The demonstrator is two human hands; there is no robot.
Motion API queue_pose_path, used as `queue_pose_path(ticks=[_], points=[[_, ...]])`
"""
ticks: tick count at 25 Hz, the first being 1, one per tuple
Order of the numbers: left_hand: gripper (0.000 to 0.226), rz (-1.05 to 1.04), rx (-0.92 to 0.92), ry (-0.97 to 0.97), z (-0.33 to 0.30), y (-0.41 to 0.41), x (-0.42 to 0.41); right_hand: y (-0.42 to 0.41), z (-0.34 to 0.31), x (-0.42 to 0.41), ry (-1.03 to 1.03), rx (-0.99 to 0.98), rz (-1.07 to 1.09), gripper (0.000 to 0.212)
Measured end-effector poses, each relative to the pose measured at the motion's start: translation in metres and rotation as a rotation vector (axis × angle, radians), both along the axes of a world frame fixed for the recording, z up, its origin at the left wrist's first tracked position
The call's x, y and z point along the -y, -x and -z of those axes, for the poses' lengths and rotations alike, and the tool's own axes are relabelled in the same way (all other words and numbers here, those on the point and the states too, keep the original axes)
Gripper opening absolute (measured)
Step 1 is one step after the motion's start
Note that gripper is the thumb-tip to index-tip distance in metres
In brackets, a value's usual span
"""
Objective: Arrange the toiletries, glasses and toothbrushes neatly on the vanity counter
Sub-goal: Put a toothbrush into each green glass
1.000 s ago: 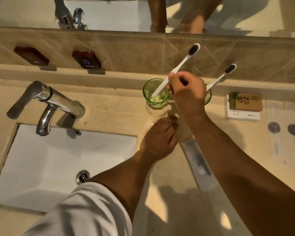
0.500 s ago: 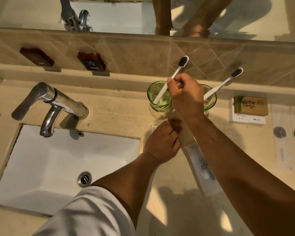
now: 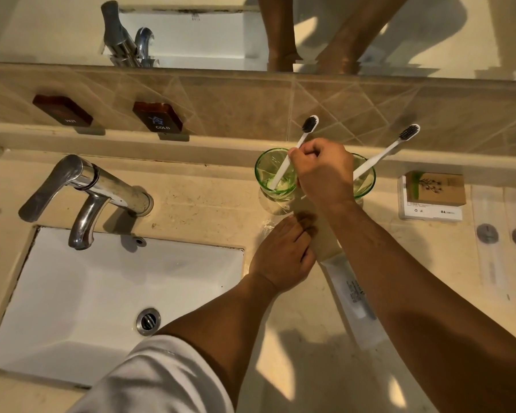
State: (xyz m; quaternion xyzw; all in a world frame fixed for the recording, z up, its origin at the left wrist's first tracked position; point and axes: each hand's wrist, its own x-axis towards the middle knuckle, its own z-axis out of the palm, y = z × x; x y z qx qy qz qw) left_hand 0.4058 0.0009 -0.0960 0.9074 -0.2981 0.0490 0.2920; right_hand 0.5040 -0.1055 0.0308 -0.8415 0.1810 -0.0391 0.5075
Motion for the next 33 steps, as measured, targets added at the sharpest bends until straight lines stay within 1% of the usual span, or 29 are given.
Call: queue_pose_path(ticks=[3,7,11,17,22,25,29,33], points=[[0.032,-0.008,-0.019,-0.018,-0.001,0.000,0.000,0.001,-0.002,-0.001,0.107,0.021,-0.001,0.033],[0.022,0.004,0.017,0.016,0.001,0.000,0.000,0.001,-0.003,0.000,0.130,0.032,0.005,0.035],[0.021,0.003,-0.014,0.002,0.001,0.000,0.000,0.003,0.000,0.003,0.152,0.020,0.034,0.038],[0.028,0.004,-0.061,-0.027,-0.003,0.000,0.000,0.002,0.003,0.009,0.080,-0.029,0.043,0.039],[0.026,0.007,-0.060,-0.026,-0.002,-0.001,-0.001,0.002,0.003,0.008,-0.050,-0.022,0.059,0.035],[0.026,0.012,-0.038,-0.022,-0.001,-0.001,0.000,0.002,0.003,0.007,-0.101,-0.029,0.044,0.035],[0.020,0.012,-0.014,-0.007,0.002,-0.001,-0.001,0.005,0.002,0.009,-0.110,-0.074,0.043,0.038],[0.023,0.017,-0.008,-0.045,0.004,0.000,-0.001,0.011,-0.011,0.010,-0.080,-0.084,0.018,0.038]])
